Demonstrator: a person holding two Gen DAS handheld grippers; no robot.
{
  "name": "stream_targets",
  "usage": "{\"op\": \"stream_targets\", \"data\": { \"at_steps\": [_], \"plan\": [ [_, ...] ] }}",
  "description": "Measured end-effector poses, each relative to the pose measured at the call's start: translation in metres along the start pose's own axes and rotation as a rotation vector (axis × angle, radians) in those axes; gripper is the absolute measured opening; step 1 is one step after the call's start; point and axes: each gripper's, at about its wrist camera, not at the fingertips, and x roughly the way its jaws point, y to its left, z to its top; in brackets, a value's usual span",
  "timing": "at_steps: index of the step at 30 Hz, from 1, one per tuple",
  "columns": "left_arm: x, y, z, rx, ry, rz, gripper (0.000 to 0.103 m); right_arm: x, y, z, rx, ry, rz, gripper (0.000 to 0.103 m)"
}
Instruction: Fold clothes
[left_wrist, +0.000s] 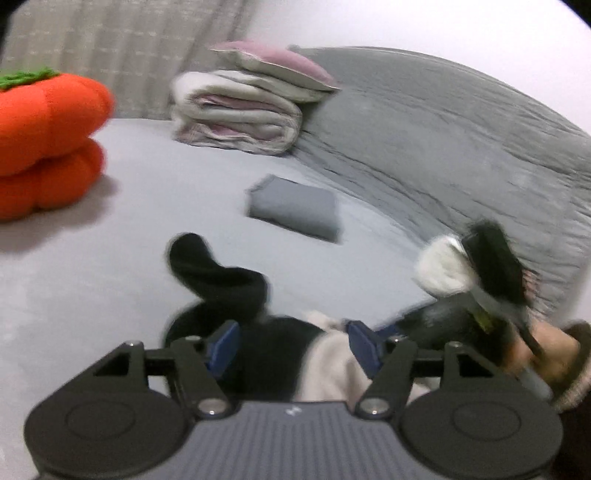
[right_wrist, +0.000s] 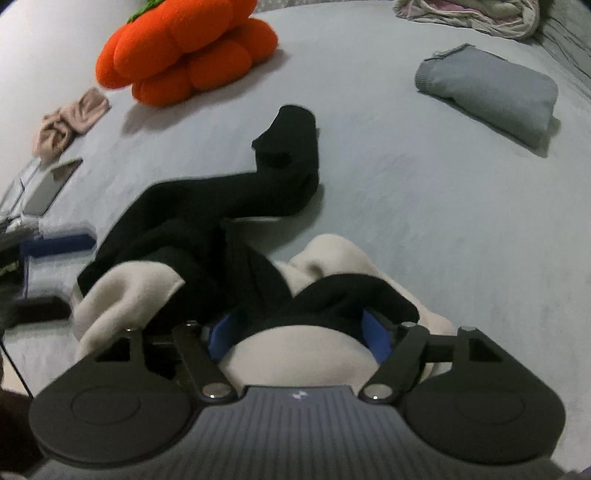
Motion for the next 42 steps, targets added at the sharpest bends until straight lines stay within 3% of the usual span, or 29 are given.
{"op": "stream_targets", "data": {
  "at_steps": [7,11,13,17,24,29,31,32,33,39,42],
  "plan": [
    [0.039,0.016,0.005,-0.059,0.098,0.163,0.070,0.001,0.003,-0.002,-0.027,0.006,-0.015,0.079],
    [0.049,0.026,0.002,-0.112,0.141,0.216,0.068,0.000,0.001,-0.003,-0.026,0.007,-0.009,0.080],
    [0.051,0.031,0.000,-0.149,0.148,0.225,0.055,-0.001,-0.001,-0.002,-0.017,0.004,0.000,0.081],
    [0.051,0.035,0.001,-0.210,0.120,0.191,0.004,-0.006,-0.009,0.002,0.020,-0.013,0.030,0.081],
    [0.024,0.022,0.012,-0.171,-0.052,0.259,0.004,-0.013,-0.019,0.007,0.088,-0.031,0.098,0.081],
    [0.027,0.036,0.011,-0.201,0.005,0.269,0.009,-0.013,-0.017,0.008,0.084,-0.030,0.097,0.081],
    [0.032,0.043,0.009,-0.228,0.042,0.262,0.024,-0.012,-0.020,0.009,0.100,-0.032,0.100,0.081],
    [0.035,0.047,0.008,-0.246,0.055,0.258,0.040,-0.013,-0.022,0.010,0.111,-0.037,0.103,0.081],
    [0.037,0.053,0.007,-0.274,0.056,0.254,0.047,-0.014,-0.024,0.011,0.123,-0.042,0.106,0.081],
    [0.056,0.093,0.002,-0.497,0.093,0.165,0.051,-0.021,-0.042,0.018,0.232,-0.099,0.167,0.076],
    [0.070,0.095,-0.001,-0.515,0.131,0.142,0.051,-0.018,-0.045,0.020,0.254,-0.101,0.193,0.074]
  ]
}}
